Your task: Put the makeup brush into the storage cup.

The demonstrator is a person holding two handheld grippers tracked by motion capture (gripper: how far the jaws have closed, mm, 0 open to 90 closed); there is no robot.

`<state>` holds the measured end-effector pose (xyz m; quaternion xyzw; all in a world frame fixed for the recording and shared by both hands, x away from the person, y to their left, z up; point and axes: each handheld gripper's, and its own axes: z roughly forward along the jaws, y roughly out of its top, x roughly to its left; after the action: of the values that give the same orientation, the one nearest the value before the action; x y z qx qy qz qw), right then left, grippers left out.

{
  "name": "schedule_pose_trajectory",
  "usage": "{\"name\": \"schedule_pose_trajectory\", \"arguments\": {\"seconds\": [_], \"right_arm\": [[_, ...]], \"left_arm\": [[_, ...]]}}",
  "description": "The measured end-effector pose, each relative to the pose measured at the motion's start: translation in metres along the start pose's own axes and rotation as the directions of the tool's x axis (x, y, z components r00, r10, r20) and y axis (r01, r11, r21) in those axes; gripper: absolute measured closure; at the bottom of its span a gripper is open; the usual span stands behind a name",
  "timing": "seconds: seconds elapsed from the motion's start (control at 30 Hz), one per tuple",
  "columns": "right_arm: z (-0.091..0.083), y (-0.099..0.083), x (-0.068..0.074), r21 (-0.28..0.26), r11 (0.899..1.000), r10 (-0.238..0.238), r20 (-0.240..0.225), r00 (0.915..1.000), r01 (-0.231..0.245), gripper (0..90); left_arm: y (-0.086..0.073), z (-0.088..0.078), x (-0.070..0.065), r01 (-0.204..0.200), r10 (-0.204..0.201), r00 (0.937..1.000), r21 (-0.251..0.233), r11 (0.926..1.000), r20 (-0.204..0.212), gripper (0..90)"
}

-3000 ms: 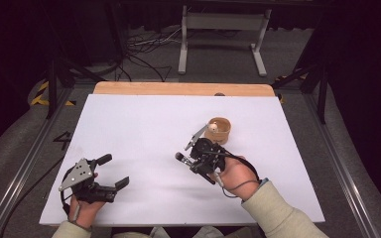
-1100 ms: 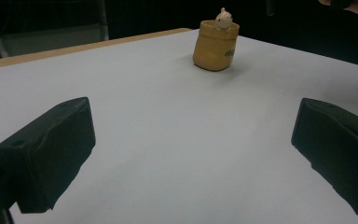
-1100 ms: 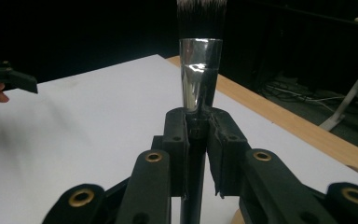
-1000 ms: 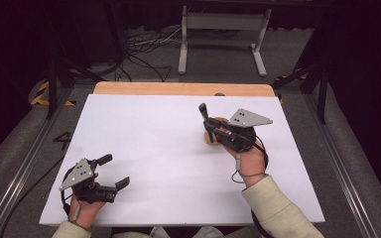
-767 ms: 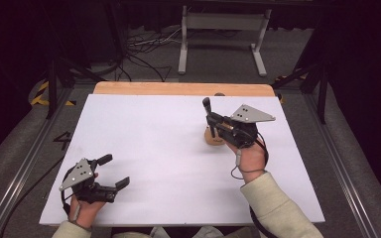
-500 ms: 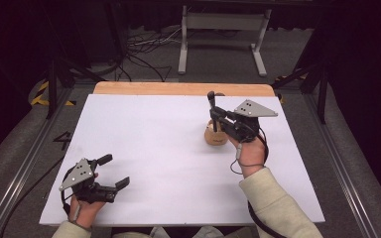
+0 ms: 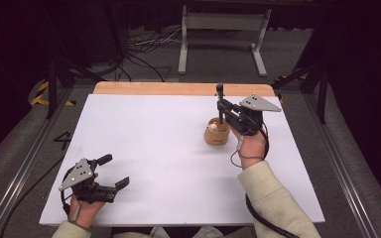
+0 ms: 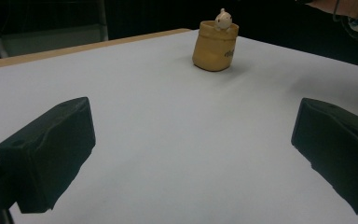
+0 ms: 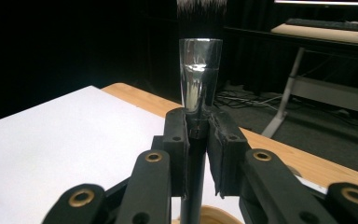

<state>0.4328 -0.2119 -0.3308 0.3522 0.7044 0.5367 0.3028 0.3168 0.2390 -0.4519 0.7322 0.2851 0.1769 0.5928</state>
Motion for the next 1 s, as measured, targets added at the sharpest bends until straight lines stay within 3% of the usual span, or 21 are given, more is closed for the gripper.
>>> {"name": "schedule_pose_trajectory", "arguments": {"seconds": [0.43, 1.0], "right_arm": [[0.008, -0.013, -0.011, -0.015, 1.000, 0.024, 0.034, 0.9991, -0.023, 78.3], [0.020, -0.038, -0.020, 0.022, 0.999, 0.028, 0.056, 0.9980, -0.029, 78.3]], "left_arm": [[0.000, 0.000, 0.000, 0.000, 0.000, 1.0000, 0.001, 1.0000, 0.000, 0.2], [0.000, 0.000, 0.000, 0.002, -0.002, 1.0000, 0.001, 1.0000, 0.002, 0.2]]}}
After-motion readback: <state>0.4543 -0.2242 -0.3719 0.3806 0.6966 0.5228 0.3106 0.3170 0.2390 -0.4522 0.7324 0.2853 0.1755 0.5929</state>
